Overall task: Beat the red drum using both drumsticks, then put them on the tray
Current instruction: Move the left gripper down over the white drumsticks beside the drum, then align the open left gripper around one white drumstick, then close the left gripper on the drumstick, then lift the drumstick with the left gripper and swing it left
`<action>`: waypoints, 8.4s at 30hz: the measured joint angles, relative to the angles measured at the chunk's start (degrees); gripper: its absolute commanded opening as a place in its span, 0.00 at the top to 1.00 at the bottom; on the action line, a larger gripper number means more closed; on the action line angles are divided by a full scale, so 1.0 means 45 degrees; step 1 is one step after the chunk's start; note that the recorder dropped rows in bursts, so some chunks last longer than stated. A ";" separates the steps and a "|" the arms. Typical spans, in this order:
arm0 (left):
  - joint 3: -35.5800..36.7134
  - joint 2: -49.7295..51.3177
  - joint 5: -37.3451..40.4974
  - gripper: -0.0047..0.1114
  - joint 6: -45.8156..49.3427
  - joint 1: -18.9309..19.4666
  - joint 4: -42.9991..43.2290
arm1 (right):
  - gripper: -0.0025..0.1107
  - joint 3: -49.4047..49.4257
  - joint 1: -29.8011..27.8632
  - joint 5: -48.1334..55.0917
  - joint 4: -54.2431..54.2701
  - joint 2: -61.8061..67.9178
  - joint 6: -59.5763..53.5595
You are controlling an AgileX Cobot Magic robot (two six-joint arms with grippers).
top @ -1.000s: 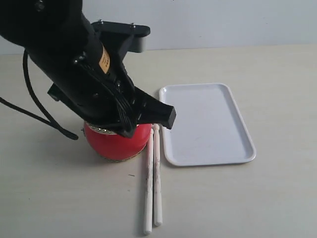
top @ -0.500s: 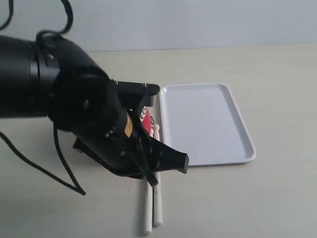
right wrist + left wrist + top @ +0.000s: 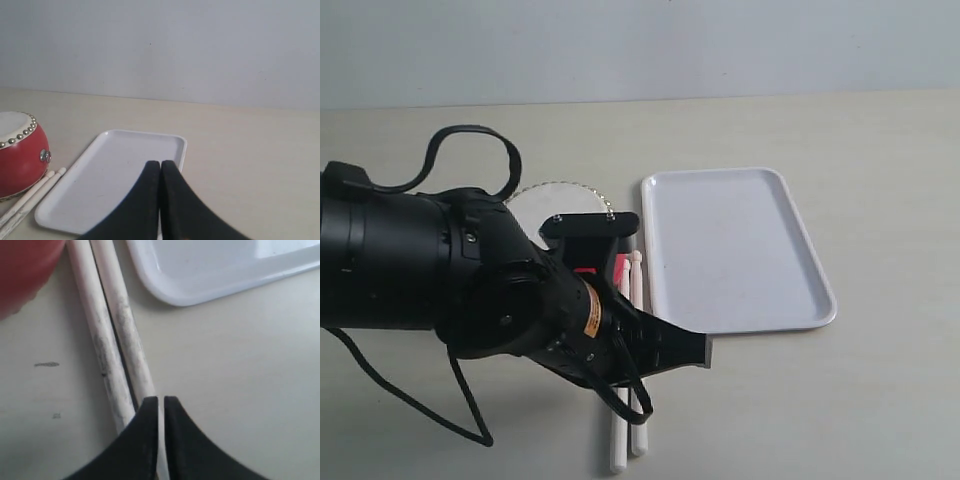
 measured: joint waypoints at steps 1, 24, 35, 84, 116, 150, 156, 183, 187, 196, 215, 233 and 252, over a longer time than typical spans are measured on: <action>0.0000 0.0104 0.0000 0.72 0.0000 0.0000 0.0000 | 0.98 0.0000 0.0000 0.0000 0.0000 0.0000 0.0000; 0.0000 0.0232 0.0543 0.59 -0.1111 0.0000 0.1471 | 0.98 0.0000 0.0000 0.0000 0.0000 0.0000 0.0075; 0.0000 0.0232 0.1010 0.59 -0.2386 -0.0217 0.2406 | 0.98 0.0000 0.0000 0.0000 0.0000 0.0000 0.0075; 0.0000 0.0987 0.0658 0.59 -0.4508 -0.0586 0.5781 | 0.98 0.0000 0.0000 -0.0023 0.0000 0.0000 0.0197; 0.0000 0.1315 0.1200 0.59 -0.5148 -0.0586 0.6549 | 0.98 0.0000 0.0000 -0.0023 0.0000 0.0000 0.0197; 0.0000 0.1315 0.0283 0.59 -0.4815 -0.0022 0.5991 | 0.98 0.0000 0.0000 -0.0023 0.0000 0.0000 0.0340; 0.0000 0.1335 0.0307 0.59 -0.3596 0.0007 0.5003 | 0.98 0.0000 0.0000 -0.0023 0.0000 0.0000 0.0340; 0.0000 0.1574 0.0168 0.96 -0.3385 0.0161 0.4943 | 0.98 0.0000 0.0000 -0.0023 0.0000 0.0000 0.0340; 0.0000 0.1574 0.0168 0.96 -0.3361 0.0161 0.4943 | 0.98 0.0000 0.0000 -0.0023 0.0000 0.0000 0.0340; 0.0000 0.1513 -0.0384 0.96 -0.3361 0.0161 0.4916 | 0.98 0.0000 0.0000 -0.0023 0.0000 0.0000 0.0340; -0.0281 -0.2691 -0.0180 0.96 -0.4104 0.0161 0.8076 | 0.98 0.0000 0.0000 -0.0023 0.0000 0.0000 0.0340; 0.1142 -0.9081 0.0257 0.96 -0.4822 0.0161 1.1257 | 0.98 0.0000 0.0000 -0.1282 0.0433 0.0000 0.0340; 0.7030 -1.4871 -0.0620 0.96 -0.7686 0.0161 1.4267 | 0.98 -0.0068 0.0000 -0.4198 0.3407 0.0000 0.2019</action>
